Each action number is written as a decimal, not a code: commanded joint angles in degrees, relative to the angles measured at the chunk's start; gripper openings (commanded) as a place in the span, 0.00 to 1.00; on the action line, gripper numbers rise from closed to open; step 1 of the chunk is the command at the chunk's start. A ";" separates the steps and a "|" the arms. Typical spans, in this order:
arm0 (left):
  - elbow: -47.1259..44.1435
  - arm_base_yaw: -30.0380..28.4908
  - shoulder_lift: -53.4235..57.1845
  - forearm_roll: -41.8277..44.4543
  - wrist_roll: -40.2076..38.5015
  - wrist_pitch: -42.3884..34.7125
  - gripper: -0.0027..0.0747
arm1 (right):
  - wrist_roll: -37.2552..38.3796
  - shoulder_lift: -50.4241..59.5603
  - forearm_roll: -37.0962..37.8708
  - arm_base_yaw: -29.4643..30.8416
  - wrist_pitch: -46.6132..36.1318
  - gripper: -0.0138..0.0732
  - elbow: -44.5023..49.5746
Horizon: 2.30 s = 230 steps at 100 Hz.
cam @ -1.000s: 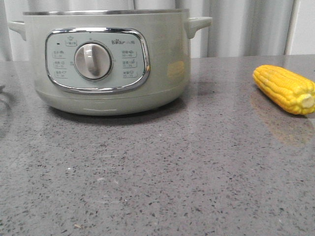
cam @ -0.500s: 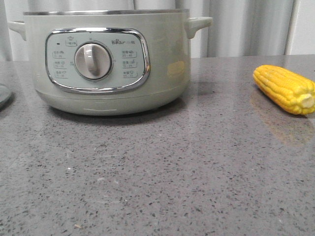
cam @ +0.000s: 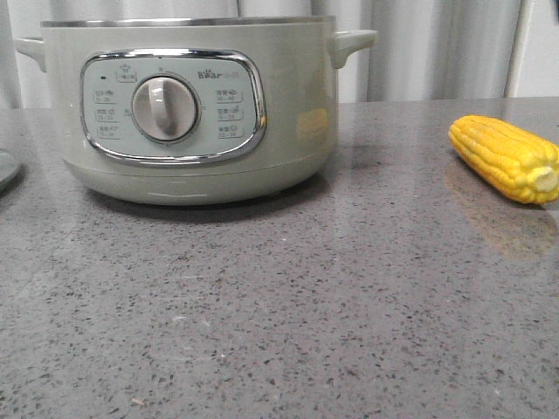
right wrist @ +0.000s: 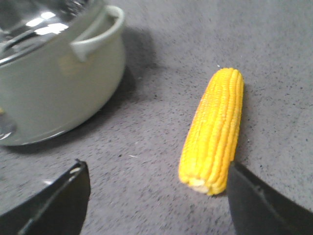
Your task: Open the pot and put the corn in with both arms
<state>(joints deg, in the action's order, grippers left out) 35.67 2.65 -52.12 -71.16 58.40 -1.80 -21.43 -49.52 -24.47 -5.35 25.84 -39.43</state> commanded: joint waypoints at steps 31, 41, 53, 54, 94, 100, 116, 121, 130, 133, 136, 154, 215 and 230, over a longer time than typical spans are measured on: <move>3.12 -0.17 20.22 0.21 -0.01 13.06 0.61 | -0.24 -25.78 0.06 3.32 -0.53 0.71 -14.98; 3.12 -0.17 21.63 0.21 -0.01 13.74 0.61 | -0.24 -29.77 0.06 3.32 0.50 0.71 -15.73; 3.12 -0.17 21.75 0.21 -0.01 14.14 0.61 | -0.24 -32.97 0.06 3.32 1.15 0.70 -15.73; 3.12 -0.17 21.75 0.21 -0.01 14.14 0.61 | -0.24 -33.27 0.06 3.32 1.28 0.70 -15.73; 3.12 -0.17 21.75 0.21 -0.01 14.55 0.61 | -0.24 -27.26 -1.87 1.11 1.95 0.18 -21.20; 3.12 -0.17 21.75 0.21 -0.01 15.11 0.61 | -0.24 -25.69 -1.87 -1.24 1.55 0.18 -24.91; 3.12 -0.17 21.75 0.21 -0.01 17.60 0.59 | -0.24 -25.87 -1.87 -9.47 0.21 0.18 -35.26; 3.12 -0.17 21.75 0.01 -0.01 18.91 0.56 | -0.24 -26.85 -1.87 -12.53 -0.75 0.18 -37.59; 3.12 0.76 21.75 -0.24 -0.01 20.96 0.47 | -0.24 -29.19 -1.87 -17.79 -2.93 0.18 -40.78; 3.12 1.07 21.75 -0.24 -0.01 21.53 0.44 | -0.24 -30.30 -1.87 -19.18 -3.70 0.18 -41.46; 3.12 1.55 21.75 -0.24 -0.01 21.98 0.41 | -0.24 -31.26 -1.87 -20.45 -4.55 0.18 -42.00; 3.13 1.98 22.23 -0.37 -0.01 24.76 0.18 | -0.24 -37.75 -1.87 -24.74 -9.18 0.18 -42.82; 0.16 1.98 43.08 18.15 -0.01 30.21 0.01 | -0.24 -36.96 -1.95 -24.27 -3.37 0.66 -42.82; -1.78 1.98 46.08 18.43 -0.10 30.21 0.01 | -0.24 -27.92 -1.36 -24.38 1.26 0.24 -40.45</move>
<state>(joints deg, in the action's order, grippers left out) 33.67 4.11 -6.50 -51.60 58.40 31.04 -21.43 -85.37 -25.57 -29.94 27.95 -79.71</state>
